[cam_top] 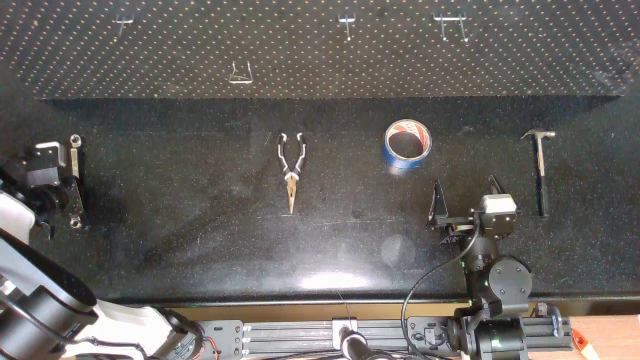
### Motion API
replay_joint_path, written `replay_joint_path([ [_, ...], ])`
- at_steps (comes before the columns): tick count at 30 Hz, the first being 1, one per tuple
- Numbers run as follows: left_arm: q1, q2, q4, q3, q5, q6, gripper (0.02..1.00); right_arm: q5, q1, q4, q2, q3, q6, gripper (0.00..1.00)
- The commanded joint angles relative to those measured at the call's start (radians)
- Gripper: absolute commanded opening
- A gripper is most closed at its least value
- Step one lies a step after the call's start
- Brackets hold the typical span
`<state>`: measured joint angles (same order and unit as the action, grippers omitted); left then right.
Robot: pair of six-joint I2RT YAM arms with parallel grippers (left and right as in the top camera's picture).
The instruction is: Place Tools Onto Pegboard
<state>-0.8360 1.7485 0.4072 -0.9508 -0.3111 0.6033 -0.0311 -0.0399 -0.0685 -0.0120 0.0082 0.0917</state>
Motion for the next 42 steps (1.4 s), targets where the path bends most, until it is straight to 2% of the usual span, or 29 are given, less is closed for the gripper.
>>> replay_joint_path([
  [1, 0.0, 0.027, 0.024, 0.002, 0.023, -0.005, 0.084, 0.002, -0.005, -0.003, 0.01, -0.004, -0.011, 0.947],
  [3, 0.0, 0.027, 0.024, 0.002, 0.024, -0.005, 0.027, 0.002, -0.005, -0.003, 0.01, -0.004, -0.011, 0.947],
  [8, 0.0, -0.009, 0.051, 0.002, 0.038, -0.005, 0.027, 0.002, -0.005, -0.003, 0.01, -0.004, -0.011, 0.947],
  [12, 0.0, -0.245, 0.131, 0.003, 0.033, -0.012, 0.027, 0.001, -0.005, -0.003, 0.01, -0.004, -0.011, 0.947],
  [16, 0.002, -0.485, 0.14, 0.003, 0.021, -0.163, 0.027, 0.002, -0.005, -0.003, 0.01, -0.004, -0.011, 0.947],
  [18, 0.042, -0.567, 0.15, 0.003, 0.014, -0.164, 0.027, 0.002, -0.005, -0.003, 0.01, -0.004, -0.011, 0.947],
  [19, 0.106, -0.627, 0.151, 0.003, 0.017, -0.182, 0.025, 0.002, -0.005, -0.003, 0.01, -0.004, -0.011, 0.947],
  [20, 0.183, -0.671, 0.149, 0.003, 0.047, -0.206, 0.027, 0.002, -0.005, -0.003, 0.01, -0.004, -0.011, 0.947],
  [22, 0.355, -0.718, 0.109, 0.003, 0.222, -0.294, 0.029, 0.002, -0.005, -0.003, 0.01, -0.004, -0.011, 0.947],
  [23, 0.46, -0.734, 0.065, 0.003, 0.352, -0.369, 0.029, 0.002, -0.005, -0.003, 0.01, -0.004, -0.011, 0.947],
  [25, 0.603, -0.761, 0.046, 0.003, 0.459, -0.499, 0.029, 0.002, -0.005, -0.003, 0.01, -0.004, -0.011, 0.947],
  [27, 0.757, -0.826, 0.048, 0.015, 0.495, -0.547, 0.029, 0.002, -0.005, -0.003, 0.01, -0.004, -0.011, 0.947],
  [29, 0.834, -0.93, 0.007, 0.066, 0.526, -0.543, 0.029, 0.002, -0.005, -0.003, 0.01, -0.004, -0.011, 0.947],
  [33, 0.843, -1.021, 0.003, 0.18, 0.544, -0.544, 0.029, 0.002, -0.005, -0.003, 0.01, -0.004, -0.011, 0.947],
  [38, 0.842, -1.096, -0.166, 0.401, 0.547, -0.52, 0.027, 0.002, -0.005, -0.003, 0.01, -0.004, -0.011, 0.947],
  [42, 0.842, -1.044, -0.194, 0.412, 0.544, -0.517, 0.027, 0.002, -0.005, -0.003, 0.01, -0.004, -0.011, 0.947],
])
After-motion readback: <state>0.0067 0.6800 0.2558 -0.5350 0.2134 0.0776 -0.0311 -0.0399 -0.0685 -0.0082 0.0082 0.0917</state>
